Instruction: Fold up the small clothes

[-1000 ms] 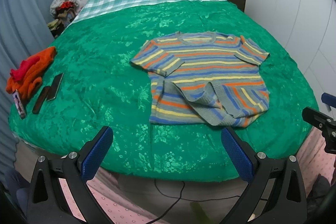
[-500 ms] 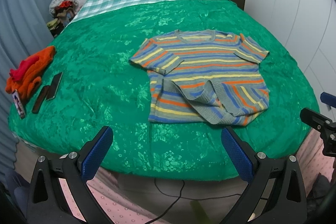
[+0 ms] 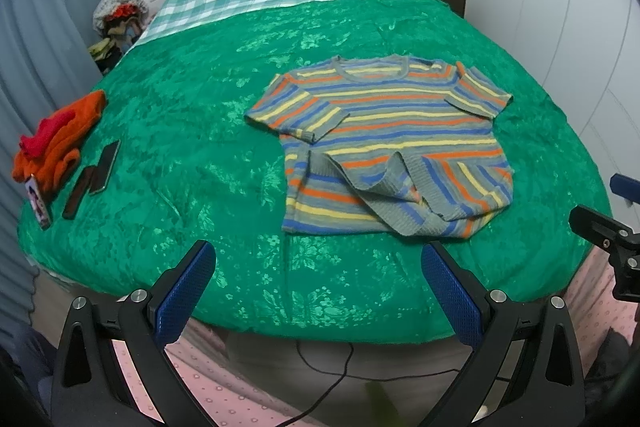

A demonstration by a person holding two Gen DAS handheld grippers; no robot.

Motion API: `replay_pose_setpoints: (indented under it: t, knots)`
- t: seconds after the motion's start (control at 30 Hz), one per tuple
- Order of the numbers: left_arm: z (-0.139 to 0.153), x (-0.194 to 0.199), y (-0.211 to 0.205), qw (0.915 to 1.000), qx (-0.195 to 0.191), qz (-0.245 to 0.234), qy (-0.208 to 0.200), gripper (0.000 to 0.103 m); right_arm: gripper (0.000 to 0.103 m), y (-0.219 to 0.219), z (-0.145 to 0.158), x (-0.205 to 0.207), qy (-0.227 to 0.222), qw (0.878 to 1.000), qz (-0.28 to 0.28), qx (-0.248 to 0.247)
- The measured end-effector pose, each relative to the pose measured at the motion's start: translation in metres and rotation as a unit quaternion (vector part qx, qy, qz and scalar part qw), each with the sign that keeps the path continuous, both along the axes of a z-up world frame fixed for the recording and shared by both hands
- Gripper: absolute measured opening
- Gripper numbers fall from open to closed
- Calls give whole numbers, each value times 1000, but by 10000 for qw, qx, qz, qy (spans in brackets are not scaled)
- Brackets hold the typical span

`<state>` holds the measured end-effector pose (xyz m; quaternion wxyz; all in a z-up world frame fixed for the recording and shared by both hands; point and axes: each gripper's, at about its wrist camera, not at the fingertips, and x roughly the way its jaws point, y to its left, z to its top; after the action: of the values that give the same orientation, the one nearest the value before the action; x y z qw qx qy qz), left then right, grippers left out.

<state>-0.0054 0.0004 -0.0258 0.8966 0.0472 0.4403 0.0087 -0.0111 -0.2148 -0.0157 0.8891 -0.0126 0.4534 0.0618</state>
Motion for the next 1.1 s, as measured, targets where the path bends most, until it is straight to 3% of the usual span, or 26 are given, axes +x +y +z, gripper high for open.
replay_pose_setpoints:
  t: [1.1]
  knots:
    - [1,-1,2,10000,26,30,11,103,103,0,-1,1,54,10000,-21,-2]
